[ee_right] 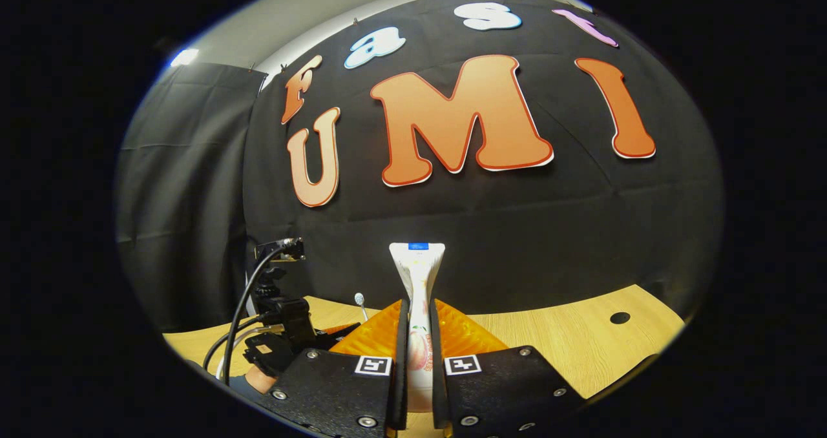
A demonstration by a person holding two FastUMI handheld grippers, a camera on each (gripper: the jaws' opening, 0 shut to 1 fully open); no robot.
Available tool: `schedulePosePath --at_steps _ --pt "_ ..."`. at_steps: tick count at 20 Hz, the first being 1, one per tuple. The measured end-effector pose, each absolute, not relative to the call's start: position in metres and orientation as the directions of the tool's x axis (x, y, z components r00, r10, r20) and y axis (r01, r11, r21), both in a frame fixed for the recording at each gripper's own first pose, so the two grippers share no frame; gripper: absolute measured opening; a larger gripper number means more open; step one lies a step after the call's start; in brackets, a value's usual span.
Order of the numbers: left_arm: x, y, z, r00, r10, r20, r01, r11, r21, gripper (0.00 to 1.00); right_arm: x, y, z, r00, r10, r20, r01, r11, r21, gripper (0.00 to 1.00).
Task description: Put the toothbrush and toothpaste on the desktop into the cup, then pick up the cup and place it on the coaster on the desktop.
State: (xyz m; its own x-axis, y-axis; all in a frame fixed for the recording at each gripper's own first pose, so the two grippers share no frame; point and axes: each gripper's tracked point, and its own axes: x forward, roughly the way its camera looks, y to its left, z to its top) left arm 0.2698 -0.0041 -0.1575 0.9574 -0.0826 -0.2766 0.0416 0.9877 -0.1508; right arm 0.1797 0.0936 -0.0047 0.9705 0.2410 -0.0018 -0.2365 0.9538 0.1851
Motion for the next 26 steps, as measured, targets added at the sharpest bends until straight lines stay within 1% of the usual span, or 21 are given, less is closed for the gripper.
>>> schedulePosePath --at_steps 3,4,5,7,9,12,15,18,21,24,26 --pt "0.256 0.002 -0.156 0.950 -0.074 -0.302 0.023 0.985 -0.170 0.95 0.177 0.098 -0.003 0.966 0.258 0.002 -0.253 0.946 0.205 0.16" --pt "0.252 0.005 -0.155 0.949 -0.065 -0.310 0.010 0.985 -0.174 0.98 0.176 0.099 -0.001 0.965 0.262 0.008 -0.258 0.944 0.206 0.16" --pt "0.246 0.008 -0.154 0.947 -0.058 -0.317 0.000 0.984 -0.179 0.97 0.176 0.100 0.001 0.964 0.264 0.012 -0.261 0.943 0.206 0.15" --pt "0.234 0.011 -0.151 0.942 -0.054 -0.330 -0.005 0.984 -0.177 0.98 0.174 0.102 0.004 0.963 0.269 0.020 -0.268 0.942 0.205 0.15" --pt "0.217 0.016 -0.143 0.944 -0.038 -0.329 -0.012 0.989 -0.147 0.99 0.173 0.105 0.006 0.960 0.280 0.025 -0.278 0.937 0.211 0.16" --pt "0.183 0.029 -0.127 0.954 -0.015 -0.301 -0.018 0.994 -0.107 0.98 0.170 0.115 0.005 0.953 0.302 0.023 -0.299 0.930 0.213 0.16" --pt "0.152 0.050 -0.109 0.963 0.003 -0.269 -0.036 0.993 -0.117 0.98 0.173 0.126 0.006 0.945 0.324 0.048 -0.327 0.919 0.219 0.16" --pt "0.129 0.069 -0.097 0.973 0.019 -0.232 -0.050 0.991 -0.127 0.98 0.190 0.136 0.011 0.936 0.341 0.087 -0.351 0.895 0.276 0.16" --pt "0.114 0.090 -0.098 0.982 0.049 -0.183 -0.067 0.993 -0.094 0.98 0.213 0.140 0.004 0.941 0.331 0.070 -0.335 0.882 0.333 0.16" --pt "0.110 0.104 -0.108 0.985 0.051 -0.167 -0.075 0.987 -0.143 0.98 0.234 0.153 -0.002 0.941 0.331 0.072 -0.331 0.857 0.394 0.15" --pt "0.110 0.106 -0.114 0.983 0.060 -0.172 -0.085 0.986 -0.142 0.98 0.247 0.163 -0.010 0.941 0.333 0.064 -0.330 0.852 0.407 0.16"
